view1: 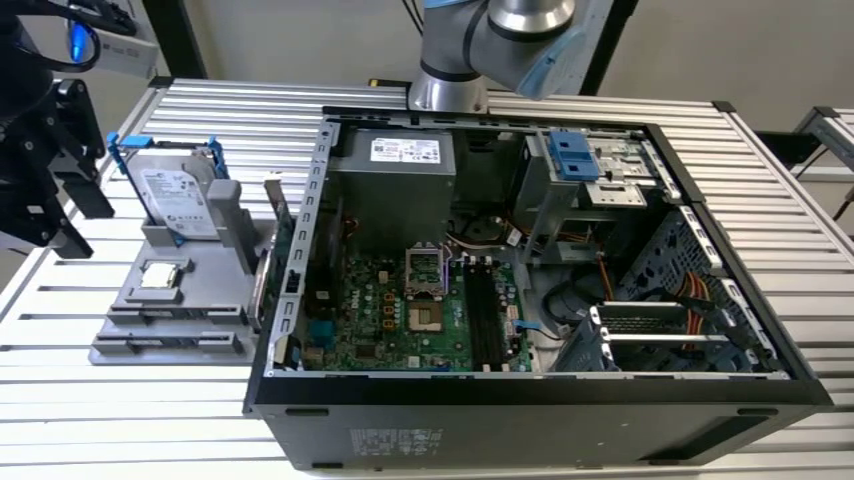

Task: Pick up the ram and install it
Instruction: 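Pick up the ram and move it above insertion slot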

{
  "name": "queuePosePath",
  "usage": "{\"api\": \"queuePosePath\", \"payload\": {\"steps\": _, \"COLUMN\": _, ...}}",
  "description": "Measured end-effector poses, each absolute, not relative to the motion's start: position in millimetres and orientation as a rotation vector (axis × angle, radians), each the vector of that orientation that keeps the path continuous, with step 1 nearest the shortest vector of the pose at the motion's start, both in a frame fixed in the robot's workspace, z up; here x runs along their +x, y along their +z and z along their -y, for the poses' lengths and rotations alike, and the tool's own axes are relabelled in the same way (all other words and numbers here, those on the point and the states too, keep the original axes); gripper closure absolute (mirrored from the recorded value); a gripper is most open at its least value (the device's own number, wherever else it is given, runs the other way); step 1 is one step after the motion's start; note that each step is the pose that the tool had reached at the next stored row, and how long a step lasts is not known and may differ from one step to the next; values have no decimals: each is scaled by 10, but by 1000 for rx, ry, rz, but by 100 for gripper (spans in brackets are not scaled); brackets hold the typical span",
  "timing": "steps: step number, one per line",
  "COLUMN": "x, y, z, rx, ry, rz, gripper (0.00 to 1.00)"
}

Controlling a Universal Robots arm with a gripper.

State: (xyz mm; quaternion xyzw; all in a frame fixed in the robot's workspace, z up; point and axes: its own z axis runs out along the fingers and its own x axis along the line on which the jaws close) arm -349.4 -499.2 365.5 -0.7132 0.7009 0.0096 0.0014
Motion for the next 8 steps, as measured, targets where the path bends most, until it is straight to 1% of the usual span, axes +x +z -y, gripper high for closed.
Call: {"api": "queuePosePath", "payload": {"steps": 8, "x": -3494, "y": 3618, "z": 4992, "rx": -2228, "ry": 30, "rz": -2212, "gripper": 0}}
